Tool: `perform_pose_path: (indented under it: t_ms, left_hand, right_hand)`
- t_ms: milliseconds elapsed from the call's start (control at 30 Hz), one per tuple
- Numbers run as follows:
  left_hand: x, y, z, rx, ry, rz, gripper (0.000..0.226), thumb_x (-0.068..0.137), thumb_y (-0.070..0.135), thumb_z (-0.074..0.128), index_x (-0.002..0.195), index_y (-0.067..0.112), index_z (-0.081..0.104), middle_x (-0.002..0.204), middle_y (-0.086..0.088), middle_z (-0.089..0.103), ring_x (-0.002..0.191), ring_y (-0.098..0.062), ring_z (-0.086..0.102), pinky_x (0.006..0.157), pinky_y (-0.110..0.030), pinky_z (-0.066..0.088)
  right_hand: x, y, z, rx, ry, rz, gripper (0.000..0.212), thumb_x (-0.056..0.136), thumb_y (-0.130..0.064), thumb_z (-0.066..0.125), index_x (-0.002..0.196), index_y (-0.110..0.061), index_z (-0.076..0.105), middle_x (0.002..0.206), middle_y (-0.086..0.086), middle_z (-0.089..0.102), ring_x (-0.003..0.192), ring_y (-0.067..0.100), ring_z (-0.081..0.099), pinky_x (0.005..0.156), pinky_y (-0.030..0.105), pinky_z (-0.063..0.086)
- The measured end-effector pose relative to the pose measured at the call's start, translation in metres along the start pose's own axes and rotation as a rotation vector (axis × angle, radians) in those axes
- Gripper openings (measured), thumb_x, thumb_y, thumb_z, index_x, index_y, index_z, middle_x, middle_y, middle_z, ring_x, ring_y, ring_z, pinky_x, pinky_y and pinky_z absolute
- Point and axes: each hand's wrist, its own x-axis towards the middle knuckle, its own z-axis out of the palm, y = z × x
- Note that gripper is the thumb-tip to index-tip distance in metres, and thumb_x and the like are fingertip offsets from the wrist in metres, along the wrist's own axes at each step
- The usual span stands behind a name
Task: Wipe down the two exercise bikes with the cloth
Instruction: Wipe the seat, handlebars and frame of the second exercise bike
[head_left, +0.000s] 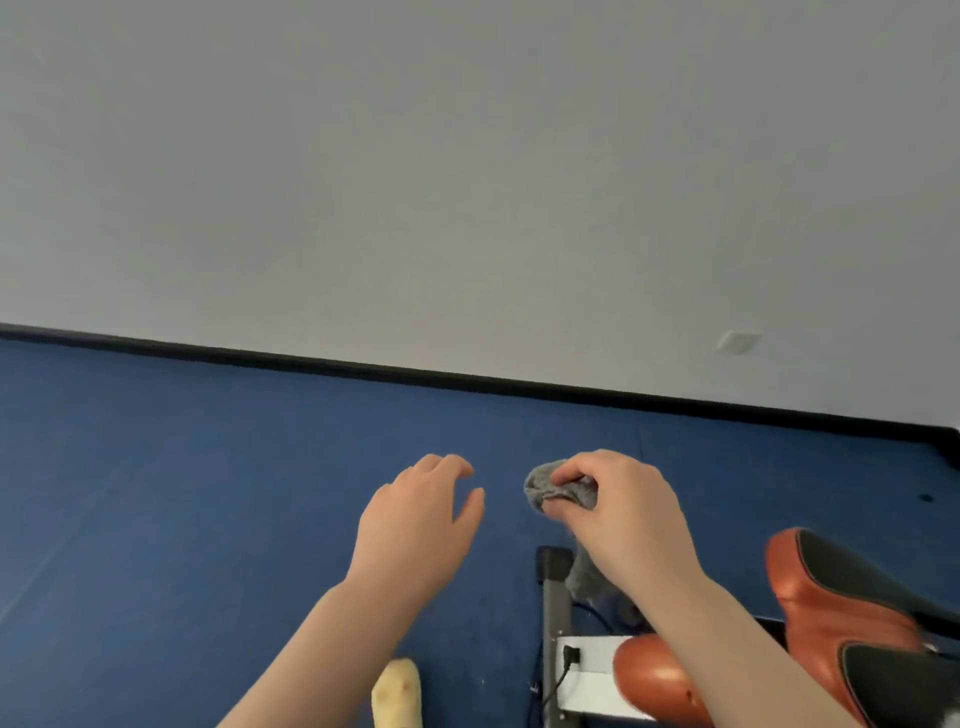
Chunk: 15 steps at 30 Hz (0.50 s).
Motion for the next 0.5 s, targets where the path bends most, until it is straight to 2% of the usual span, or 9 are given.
perform_pose_path:
  t_ms: [133,233,333,433,500]
  left_hand:
    - [0.077,-0.017,-0.019,0.03,-0.065,0.129,0.031,0.093,0.046,0.04,0.12,0.034,0.052,0.121,0.02,0.056,0.105,-0.005,0.055,0.08,-0.023,0.041]
    - [0.137,-0.017,-0.02,0.013,-0.126,0.186,0.031,0.093,0.045,0.041,0.119,0.034,0.052,0.118,0.019,0.056,0.102,-0.007,0.056,0.079,-0.025,0.043]
    - [0.182,0.004,-0.006,-0.029,-0.218,0.237,0.03,0.092,0.044,0.042,0.119,0.035,0.053,0.119,0.019,0.056,0.102,-0.008,0.057,0.081,-0.029,0.046]
    - [0.216,0.038,0.015,-0.05,-0.308,0.364,0.031,0.092,0.045,0.041,0.119,0.035,0.053,0.12,0.019,0.056,0.103,-0.005,0.057,0.081,-0.029,0.048]
    - [0.238,0.066,0.031,-0.042,-0.357,0.467,0.031,0.092,0.045,0.042,0.119,0.035,0.053,0.12,0.02,0.055,0.104,-0.005,0.057,0.08,-0.027,0.046]
  right_hand:
    - [0.048,-0.012,0.004,0.007,0.057,0.139,0.013,0.074,-0.032,0.075,0.085,-0.03,0.068,0.082,-0.016,0.062,0.079,0.004,0.054,0.06,0.016,0.035]
    - [0.076,-0.005,-0.001,0.018,0.152,0.267,0.013,0.073,-0.03,0.076,0.084,-0.03,0.069,0.083,-0.016,0.064,0.08,0.005,0.056,0.065,0.02,0.039]
    - [0.081,0.019,-0.016,0.026,0.258,0.432,0.015,0.071,-0.028,0.078,0.082,-0.03,0.069,0.084,-0.014,0.065,0.082,0.009,0.059,0.071,0.026,0.044]
    - [0.076,0.046,-0.032,0.004,0.364,0.59,0.016,0.071,-0.027,0.079,0.083,-0.03,0.069,0.084,-0.018,0.062,0.085,0.009,0.06,0.072,0.024,0.042]
    - [0.079,0.067,-0.043,0.002,0.457,0.671,0.016,0.071,-0.026,0.079,0.084,-0.028,0.07,0.086,-0.016,0.064,0.086,0.01,0.06,0.077,0.029,0.046]
